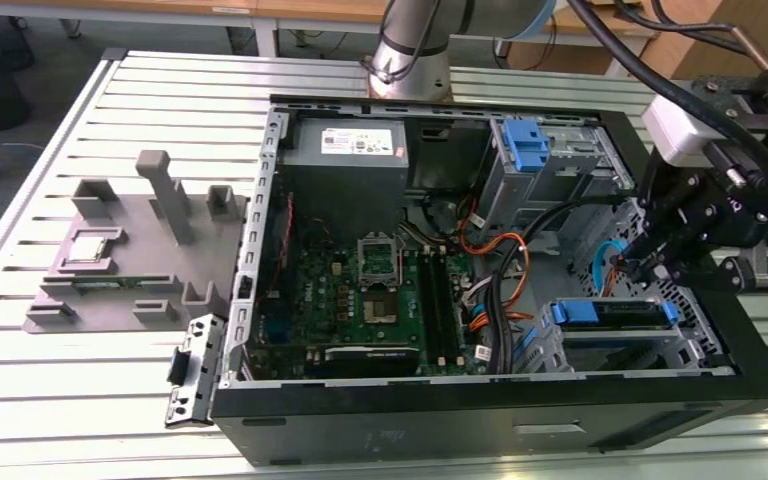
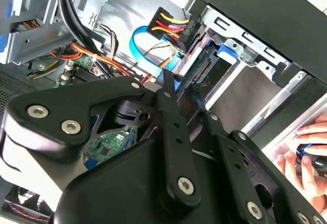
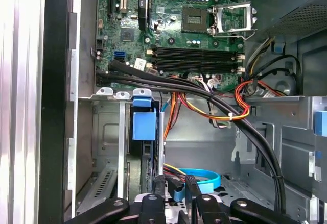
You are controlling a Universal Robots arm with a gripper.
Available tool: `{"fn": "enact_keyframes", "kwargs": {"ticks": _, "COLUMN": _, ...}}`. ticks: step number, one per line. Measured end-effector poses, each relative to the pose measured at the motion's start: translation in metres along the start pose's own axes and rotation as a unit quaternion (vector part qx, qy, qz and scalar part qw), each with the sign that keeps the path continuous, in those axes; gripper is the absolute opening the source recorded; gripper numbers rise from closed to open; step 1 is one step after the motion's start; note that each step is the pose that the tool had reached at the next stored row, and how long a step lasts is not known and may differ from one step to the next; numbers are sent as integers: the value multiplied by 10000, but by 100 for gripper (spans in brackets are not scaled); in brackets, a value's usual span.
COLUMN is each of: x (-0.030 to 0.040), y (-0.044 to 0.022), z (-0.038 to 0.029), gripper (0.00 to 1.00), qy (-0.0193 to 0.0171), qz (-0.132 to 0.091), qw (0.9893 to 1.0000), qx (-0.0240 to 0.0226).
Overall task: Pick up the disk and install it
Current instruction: 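Insert the first disk wire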
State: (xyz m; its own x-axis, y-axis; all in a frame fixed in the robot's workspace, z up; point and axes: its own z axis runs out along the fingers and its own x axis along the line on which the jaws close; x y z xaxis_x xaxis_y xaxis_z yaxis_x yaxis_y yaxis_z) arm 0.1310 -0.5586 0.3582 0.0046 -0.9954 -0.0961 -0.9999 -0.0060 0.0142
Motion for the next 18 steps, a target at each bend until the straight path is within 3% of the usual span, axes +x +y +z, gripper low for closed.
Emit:
{"fn": "enact_keyframes", "kwargs": {"ticks": 7, "x": 6, "y": -12, "z": 52, "gripper": 30, "qy": 2, "qz": 33, "qw": 10000, "qx": 3}}
{"fn": "enact_keyframes", "kwargs": {"ticks": 16, "x": 6, "y": -13, "z": 54, "gripper": 29, "qy": 5, "qz": 32, "qw": 10000, "qx": 3}}
{"fn": "enact_keyframes", "kwargs": {"ticks": 18, "x": 6, "y": -12, "z": 54, "gripper": 16, "qy": 5, "qz": 33, "qw": 10000, "qx": 3}}
